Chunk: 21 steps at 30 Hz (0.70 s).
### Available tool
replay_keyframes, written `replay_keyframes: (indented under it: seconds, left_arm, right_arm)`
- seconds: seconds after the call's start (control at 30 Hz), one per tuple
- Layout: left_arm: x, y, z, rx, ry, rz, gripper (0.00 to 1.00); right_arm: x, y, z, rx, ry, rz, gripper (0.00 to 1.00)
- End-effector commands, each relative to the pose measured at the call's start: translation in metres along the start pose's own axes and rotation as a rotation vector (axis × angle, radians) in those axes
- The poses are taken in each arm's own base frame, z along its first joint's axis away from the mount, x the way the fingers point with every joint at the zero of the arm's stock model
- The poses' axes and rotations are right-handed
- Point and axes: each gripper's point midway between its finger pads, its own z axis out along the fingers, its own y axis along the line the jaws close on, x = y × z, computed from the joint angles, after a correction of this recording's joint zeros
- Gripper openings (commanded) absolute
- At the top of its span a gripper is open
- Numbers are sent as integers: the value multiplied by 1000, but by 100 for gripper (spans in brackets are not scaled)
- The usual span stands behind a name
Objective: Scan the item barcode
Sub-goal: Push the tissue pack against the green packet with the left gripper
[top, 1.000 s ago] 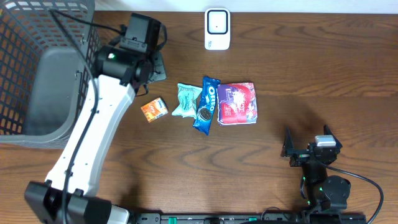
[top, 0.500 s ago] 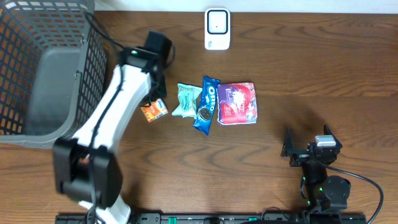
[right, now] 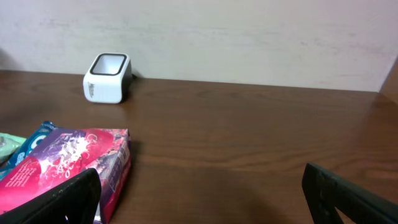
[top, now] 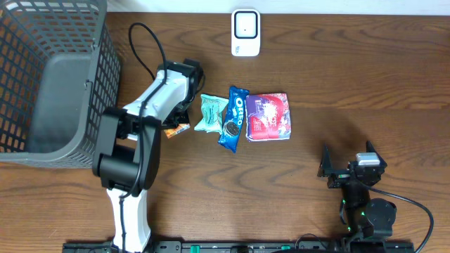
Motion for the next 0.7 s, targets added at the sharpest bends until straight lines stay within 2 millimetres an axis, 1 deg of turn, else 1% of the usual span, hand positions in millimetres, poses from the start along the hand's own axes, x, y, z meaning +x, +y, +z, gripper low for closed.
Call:
replay_keyframes:
  seconds: [0.0,0.07,0.13,0.23,0.3,0.43,0.6,0.67]
  left_arm:
    - [12,-15,9,52,74,-18,7]
    - [19,-25,8,109,114,-10,8]
    - [22,-30,5,148,132,-10,7]
    - [18,-31,-4,174,113,-19,7]
    - [11,-30,-15,196,83,-31,7]
    - [3,-37,-46,321,35,-57,7]
    - [-6,-55,-95,559,-58,1,7]
    - [-12,-53,-109,592,-110,-1,7]
  right_arm:
    - [0,5,0,-22,-2,-6,99]
    - [0,5,0,-22,-2,-6,99]
    - [0,5,0,-22,-2,-6,99]
    - [0,5,0,-22,-2,-6,99]
    - [0,5,0,-22,-2,-6,99]
    - [0,5,0,-22,-2,-6,99]
    - [0,5,0,-22,-2,-6,99]
    - [0,5,0,-22,-2,-6,99]
